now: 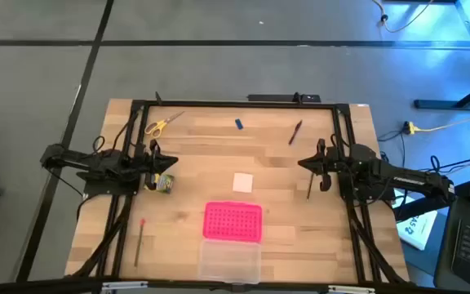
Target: Pack school essentials
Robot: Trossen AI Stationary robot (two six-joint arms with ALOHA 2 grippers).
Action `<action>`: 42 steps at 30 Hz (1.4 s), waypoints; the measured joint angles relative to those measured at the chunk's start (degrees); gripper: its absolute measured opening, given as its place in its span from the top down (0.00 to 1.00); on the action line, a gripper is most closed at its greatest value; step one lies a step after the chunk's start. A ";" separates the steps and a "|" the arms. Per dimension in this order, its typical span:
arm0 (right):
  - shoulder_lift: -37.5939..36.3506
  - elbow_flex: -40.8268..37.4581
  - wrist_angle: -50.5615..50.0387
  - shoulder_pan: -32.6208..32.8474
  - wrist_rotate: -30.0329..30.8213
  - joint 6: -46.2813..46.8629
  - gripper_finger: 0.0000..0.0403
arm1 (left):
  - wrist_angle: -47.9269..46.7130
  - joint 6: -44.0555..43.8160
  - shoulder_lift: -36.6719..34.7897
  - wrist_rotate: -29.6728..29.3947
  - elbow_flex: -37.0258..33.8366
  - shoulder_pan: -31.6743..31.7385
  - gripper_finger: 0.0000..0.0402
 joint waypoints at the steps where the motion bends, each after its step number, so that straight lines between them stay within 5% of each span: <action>1: 0.00 -0.02 0.01 0.00 0.02 0.00 0.96 | 0.00 0.00 0.00 0.00 0.00 0.00 1.00; 37: 0.00 0.00 0.05 0.00 0.02 -0.01 0.96 | 0.00 0.00 0.00 -0.01 -0.01 -0.01 1.00; 42: -0.01 0.00 4.00 0.00 0.66 -7.49 0.96 | 0.00 -0.01 -0.01 -0.01 0.00 -0.01 1.00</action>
